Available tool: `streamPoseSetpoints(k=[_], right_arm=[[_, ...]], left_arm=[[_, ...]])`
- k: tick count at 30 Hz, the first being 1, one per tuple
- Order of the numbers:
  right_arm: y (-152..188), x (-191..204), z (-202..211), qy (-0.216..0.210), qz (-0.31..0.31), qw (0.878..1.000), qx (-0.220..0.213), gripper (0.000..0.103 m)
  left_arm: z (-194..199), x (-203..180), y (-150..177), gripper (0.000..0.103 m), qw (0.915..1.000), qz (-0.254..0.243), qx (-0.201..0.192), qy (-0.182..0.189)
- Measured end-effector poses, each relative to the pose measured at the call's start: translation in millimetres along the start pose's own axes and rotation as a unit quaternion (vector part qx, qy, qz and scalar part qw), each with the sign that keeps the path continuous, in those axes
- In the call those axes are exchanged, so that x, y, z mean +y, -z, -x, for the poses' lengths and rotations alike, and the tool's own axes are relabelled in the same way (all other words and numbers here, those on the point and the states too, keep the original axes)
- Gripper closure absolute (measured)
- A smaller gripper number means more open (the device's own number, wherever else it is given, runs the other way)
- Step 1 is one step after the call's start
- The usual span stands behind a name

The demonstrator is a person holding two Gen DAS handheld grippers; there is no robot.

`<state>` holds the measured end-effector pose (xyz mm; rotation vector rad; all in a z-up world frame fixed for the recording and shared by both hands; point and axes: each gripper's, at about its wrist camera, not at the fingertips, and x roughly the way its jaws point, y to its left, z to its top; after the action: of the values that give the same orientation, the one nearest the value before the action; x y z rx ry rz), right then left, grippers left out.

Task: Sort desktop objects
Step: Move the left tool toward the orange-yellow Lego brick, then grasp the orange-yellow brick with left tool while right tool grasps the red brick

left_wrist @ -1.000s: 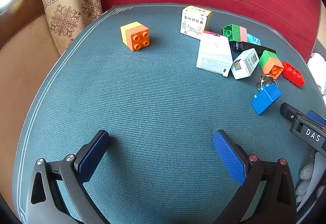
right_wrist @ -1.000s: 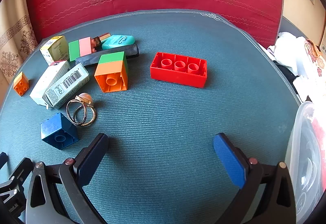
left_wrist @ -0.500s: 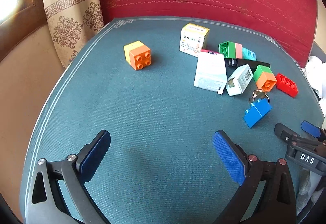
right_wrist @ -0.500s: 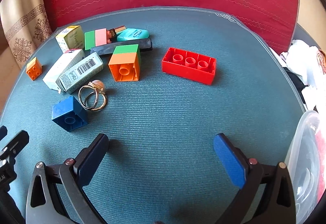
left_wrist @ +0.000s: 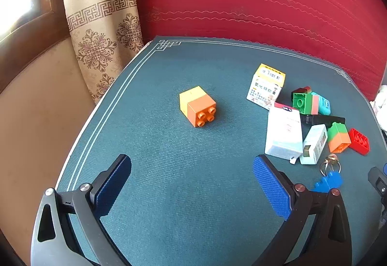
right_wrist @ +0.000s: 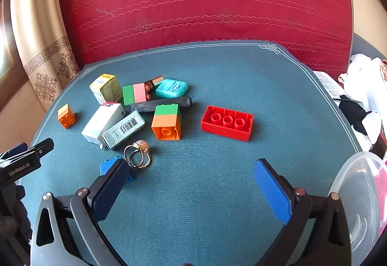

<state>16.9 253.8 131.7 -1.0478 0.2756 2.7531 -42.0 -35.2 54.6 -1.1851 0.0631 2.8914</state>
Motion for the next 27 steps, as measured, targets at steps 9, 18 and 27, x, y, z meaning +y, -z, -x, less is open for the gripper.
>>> streamPoseSetpoints(k=[9, 18, 27], right_arm=[[-16.4, -5.6, -8.8, -0.027, -0.019, 0.999, -0.019, 0.0], [-19.3, -11.6, -22.0, -0.013, -0.027, 1.0, -0.007, 0.0], [-26.8, -18.8, -32.6, 0.002, -0.034, 0.999, -0.002, 0.0]], left_arm=[[-30.4, 9.8, -33.6, 0.0, 0.9998, 0.016, 0.0, -0.013], [-69.8, 6.9, -53.6, 0.0, 0.9992, 0.024, 0.017, -0.025], [-89.7, 11.3, -60.4, 0.0, 0.9982, 0.043, 0.023, -0.035]])
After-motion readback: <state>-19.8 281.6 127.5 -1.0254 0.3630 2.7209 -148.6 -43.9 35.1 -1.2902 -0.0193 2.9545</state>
